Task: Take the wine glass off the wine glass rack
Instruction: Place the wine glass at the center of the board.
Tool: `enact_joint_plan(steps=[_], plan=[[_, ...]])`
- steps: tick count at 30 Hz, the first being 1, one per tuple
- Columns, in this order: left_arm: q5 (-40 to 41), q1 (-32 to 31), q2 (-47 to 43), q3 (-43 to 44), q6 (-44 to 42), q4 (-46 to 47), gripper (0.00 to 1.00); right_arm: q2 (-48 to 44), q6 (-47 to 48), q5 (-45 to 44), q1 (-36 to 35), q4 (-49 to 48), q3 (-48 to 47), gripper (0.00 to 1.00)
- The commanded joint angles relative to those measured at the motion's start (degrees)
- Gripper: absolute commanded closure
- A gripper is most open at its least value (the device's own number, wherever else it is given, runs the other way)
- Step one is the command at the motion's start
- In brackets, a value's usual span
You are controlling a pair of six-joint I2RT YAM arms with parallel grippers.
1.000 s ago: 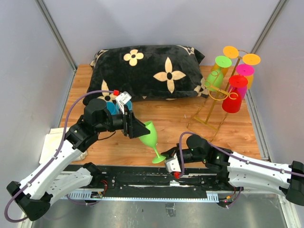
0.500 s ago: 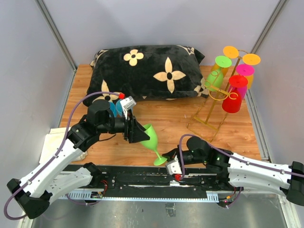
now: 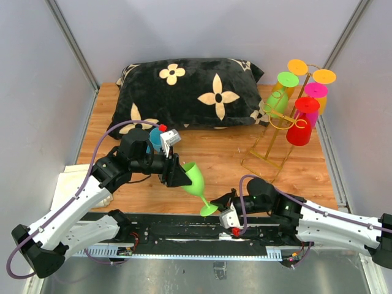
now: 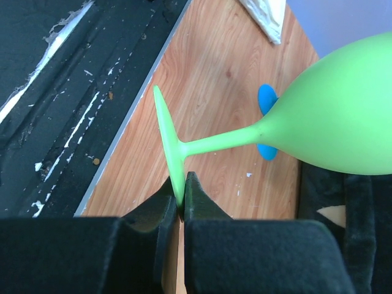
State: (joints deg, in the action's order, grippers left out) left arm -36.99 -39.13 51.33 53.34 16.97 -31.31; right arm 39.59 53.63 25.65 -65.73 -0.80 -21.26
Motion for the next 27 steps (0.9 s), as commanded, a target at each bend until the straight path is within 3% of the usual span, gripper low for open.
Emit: enact_joint_plan(steps=[1, 10, 16, 20, 23, 26, 27], plan=[[-3.5, -0.5, -0.6, 2.2, 0.3, 1.2, 0.48, 2.0, -0.6, -1.9, -0.2, 2.3, -1.9, 0.99], [-11.6, -0.6, -3.0, 0.9, 0.0, 3.4, 0.48, 3.4, -0.1, -3.2, -0.2, -1.0, -1.8, 0.99], [-11.5, -0.6, -2.5, 0.9, -1.6, 0.7, 0.53, 1.6, 0.0, -6.6, -0.2, -4.1, -0.4, 0.99], [-11.6, -0.7, -1.7, 1.1, -2.4, 0.4, 0.65, 1.5, 0.3, -8.7, -0.2, -5.1, -0.1, 0.99], [-12.0, -0.8, -1.5, 0.9, -3.0, 0.3, 0.78, 1.5, 0.3, -9.5, -0.2, -6.1, 0.1, 0.98], [-12.4, -0.8, -1.5, 1.2, -3.7, 0.4, 0.99, 1.7, 0.5, -10.8, -0.2, -7.0, 0.3, 0.97], [-12.0, -0.8, -1.7, 1.4, -4.0, 0.4, 0.99, 1.8, 0.5, -11.1, -0.2, -7.1, 0.4, 0.97]])
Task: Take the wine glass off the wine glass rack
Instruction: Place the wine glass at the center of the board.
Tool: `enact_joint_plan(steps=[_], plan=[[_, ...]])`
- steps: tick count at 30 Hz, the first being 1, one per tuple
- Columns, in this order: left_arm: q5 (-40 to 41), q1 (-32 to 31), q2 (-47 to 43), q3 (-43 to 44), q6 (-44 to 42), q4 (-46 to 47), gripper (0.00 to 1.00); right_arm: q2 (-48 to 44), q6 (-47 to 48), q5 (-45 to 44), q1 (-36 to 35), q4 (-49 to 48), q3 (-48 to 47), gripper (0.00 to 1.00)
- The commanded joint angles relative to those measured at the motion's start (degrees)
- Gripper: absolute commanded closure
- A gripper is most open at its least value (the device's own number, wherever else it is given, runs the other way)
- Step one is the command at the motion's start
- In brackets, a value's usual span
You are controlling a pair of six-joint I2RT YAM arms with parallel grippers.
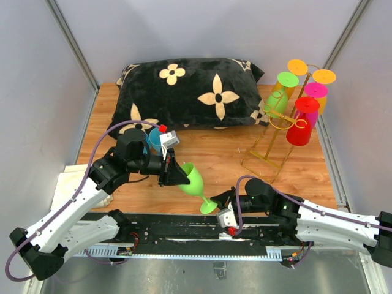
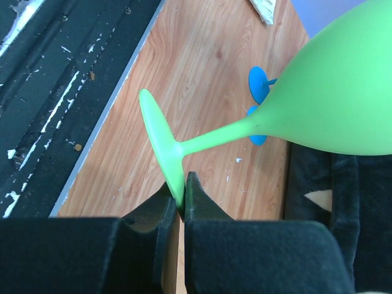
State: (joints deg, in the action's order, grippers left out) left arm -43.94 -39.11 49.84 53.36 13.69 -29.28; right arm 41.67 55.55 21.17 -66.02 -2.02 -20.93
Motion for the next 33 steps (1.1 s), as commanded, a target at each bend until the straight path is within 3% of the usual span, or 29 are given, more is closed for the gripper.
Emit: enact_joint_plan(steps=[1, 3, 7, 11, 16, 22, 29, 33], plan=[[-4.1, -0.8, -0.5, 1.6, -0.9, -1.7, 0.99, -0.3, -1.5, -6.7, 0.1, -6.0, 0.1, 0.96], [-0.6, -0.8, -1.4, 2.3, -0.9, -1.6, 1.00, -0.1, -1.6, -6.7, 0.1, -6.1, 0.1, 0.94], [6.2, -0.8, -2.8, 3.4, -1.1, -1.9, 0.99, 0.6, -1.9, -6.6, 0.1, -6.0, 0.1, 0.80], [12.1, -0.8, -2.6, 5.1, -1.3, -4.4, 1.00, 0.7, -2.0, -5.0, 0.1, -6.1, 0.3, 0.56], [29.1, -0.8, -1.6, 12.0, -1.5, -13.1, 1.00, -1.7, -4.1, -5.0, 0.1, -11.2, 1.8, 0.44], [44.5, -0.8, -1.2, 13.7, 0.8, -18.9, 1.00, -5.2, -5.8, -6.4, 0.1, -16.0, 4.2, 0.38], [52.2, -0.8, -0.6, 9.0, 5.3, -16.4, 1.00, -6.6, -11.9, -14.3, 0.1, -16.7, 3.0, 0.28], [57.1, -0.8, 0.3, 5.1, 8.0, -16.1, 1.00, -7.8, -13.1, -14.4, 0.1, -16.6, 2.7, 0.26]])
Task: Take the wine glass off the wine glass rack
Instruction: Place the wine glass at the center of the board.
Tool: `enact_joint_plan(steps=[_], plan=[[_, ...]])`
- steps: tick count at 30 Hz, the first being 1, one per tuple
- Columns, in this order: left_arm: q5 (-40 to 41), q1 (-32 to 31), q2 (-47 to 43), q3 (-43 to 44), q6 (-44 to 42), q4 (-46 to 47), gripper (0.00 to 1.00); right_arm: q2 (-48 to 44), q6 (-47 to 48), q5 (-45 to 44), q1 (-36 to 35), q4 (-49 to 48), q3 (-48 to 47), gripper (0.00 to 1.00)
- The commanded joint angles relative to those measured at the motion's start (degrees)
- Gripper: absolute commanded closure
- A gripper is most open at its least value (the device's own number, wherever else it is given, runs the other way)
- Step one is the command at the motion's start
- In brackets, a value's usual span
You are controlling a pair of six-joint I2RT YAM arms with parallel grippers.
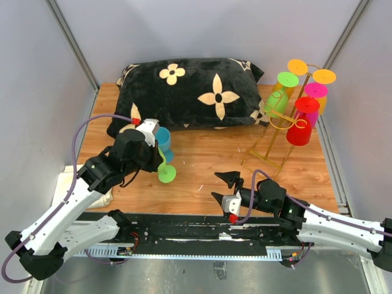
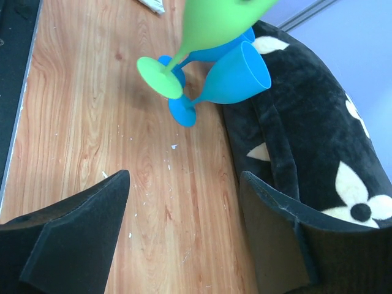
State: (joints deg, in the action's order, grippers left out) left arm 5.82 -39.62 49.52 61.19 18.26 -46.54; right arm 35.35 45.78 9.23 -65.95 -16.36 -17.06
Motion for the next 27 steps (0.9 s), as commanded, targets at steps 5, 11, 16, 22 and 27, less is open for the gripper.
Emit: enact_joint_plan(steps=[5, 11, 16, 22, 27], plan=[[11.1, -0.3, 2.8, -4.9, 5.7, 0.8, 0.99, -3.6, -4.3, -1.8, 0.0, -3.8, -0.4, 0.26], [14.5, -0.3, 4.3, -5.8, 10.6, 1.3, 0.99, -5.3, -5.0, -5.0, 0.0, -3.5, -0.1, 0.25], [15.6, -0.3, 5.9, -8.2, 16.6, 3.4, 0.99, -5.3, -5.0, -6.2, 0.0, -2.9, -0.1, 0.25], [22.8, -0.3, 5.6, -8.3, 20.9, 0.6, 0.99, -5.2, -5.0, -6.6, 0.0, -2.2, -0.2, 0.25], [29.3, -0.3, 3.8, -8.2, 22.4, -0.1, 0.99, -4.6, -4.9, -6.7, 0.0, -1.7, -0.4, 0.25]])
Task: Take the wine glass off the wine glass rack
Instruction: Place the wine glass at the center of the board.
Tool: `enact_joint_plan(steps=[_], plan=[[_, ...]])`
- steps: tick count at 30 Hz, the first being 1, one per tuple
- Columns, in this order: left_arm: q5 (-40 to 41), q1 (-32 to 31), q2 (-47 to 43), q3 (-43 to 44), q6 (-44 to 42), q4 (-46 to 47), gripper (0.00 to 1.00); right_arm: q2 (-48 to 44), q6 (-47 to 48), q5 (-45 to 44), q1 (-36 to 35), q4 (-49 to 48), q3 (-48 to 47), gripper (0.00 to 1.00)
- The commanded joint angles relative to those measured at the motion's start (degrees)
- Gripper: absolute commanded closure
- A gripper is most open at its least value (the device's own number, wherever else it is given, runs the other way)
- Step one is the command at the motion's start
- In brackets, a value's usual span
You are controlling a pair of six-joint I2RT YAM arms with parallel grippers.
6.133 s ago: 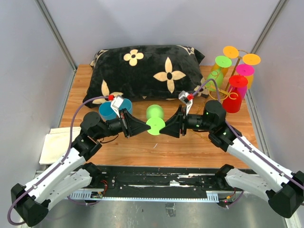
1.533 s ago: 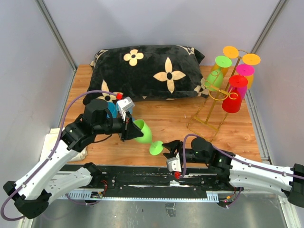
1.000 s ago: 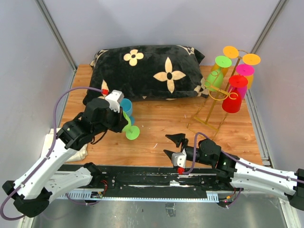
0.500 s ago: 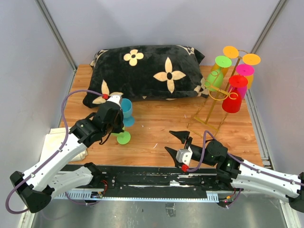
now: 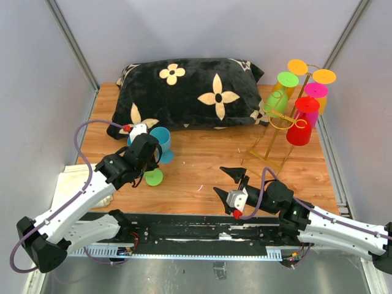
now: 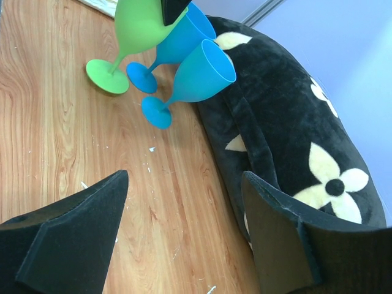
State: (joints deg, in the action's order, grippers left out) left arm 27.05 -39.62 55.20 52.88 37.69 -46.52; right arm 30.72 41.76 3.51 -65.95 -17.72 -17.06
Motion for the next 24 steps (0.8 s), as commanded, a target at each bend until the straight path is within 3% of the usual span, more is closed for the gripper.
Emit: enact_joint_plan(steps=[1, 24], plan=[[8.9, -0.3, -1.9, 0.2, 2.8, 0.0, 0.99, 0.1, -0.9, -1.0, 0.0, -0.3, -0.4, 0.25], [9.6, -0.3, 4.2, -0.7, -0.7, 1.2, 0.99, 1.4, -0.2, -1.0, 0.0, 0.7, -1.2, 0.24]])
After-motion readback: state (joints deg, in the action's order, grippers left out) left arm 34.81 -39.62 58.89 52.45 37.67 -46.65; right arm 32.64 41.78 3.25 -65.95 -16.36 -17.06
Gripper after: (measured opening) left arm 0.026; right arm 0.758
